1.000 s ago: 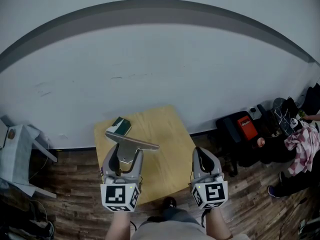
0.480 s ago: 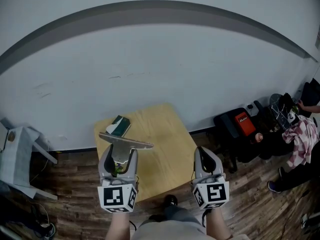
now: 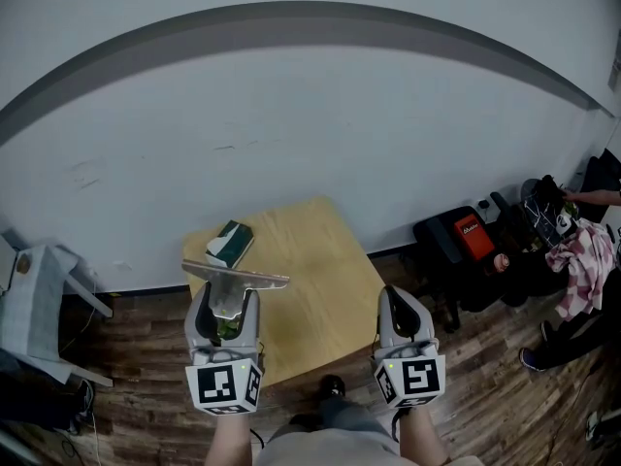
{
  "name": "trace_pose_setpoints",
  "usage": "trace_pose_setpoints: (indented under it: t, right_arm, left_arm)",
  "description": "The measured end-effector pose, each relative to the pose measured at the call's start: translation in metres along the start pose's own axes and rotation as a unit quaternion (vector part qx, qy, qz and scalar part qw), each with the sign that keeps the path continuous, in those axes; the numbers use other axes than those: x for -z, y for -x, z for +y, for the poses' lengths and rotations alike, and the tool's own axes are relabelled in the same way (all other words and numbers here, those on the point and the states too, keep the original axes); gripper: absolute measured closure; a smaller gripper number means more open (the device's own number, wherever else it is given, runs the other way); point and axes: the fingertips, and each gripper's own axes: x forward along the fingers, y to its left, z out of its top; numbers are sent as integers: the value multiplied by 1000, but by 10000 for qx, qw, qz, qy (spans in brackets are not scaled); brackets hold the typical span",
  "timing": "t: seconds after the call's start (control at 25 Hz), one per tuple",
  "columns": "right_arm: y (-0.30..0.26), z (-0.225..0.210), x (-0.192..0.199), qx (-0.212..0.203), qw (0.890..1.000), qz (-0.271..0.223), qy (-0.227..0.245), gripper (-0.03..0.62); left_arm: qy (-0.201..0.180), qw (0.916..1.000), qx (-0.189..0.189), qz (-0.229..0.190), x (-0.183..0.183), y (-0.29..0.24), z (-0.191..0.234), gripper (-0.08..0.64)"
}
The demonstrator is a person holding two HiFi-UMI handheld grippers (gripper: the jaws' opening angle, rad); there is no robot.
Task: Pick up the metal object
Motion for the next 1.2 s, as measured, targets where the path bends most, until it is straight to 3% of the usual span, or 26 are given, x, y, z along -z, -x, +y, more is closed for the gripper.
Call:
trace_pose_setpoints:
  t: [1.2]
  right_arm:
    - [30,12,0,-27,10000,35,27,591]
  left_arm:
    - [-26,9999,-137,14,1,34,-1,255]
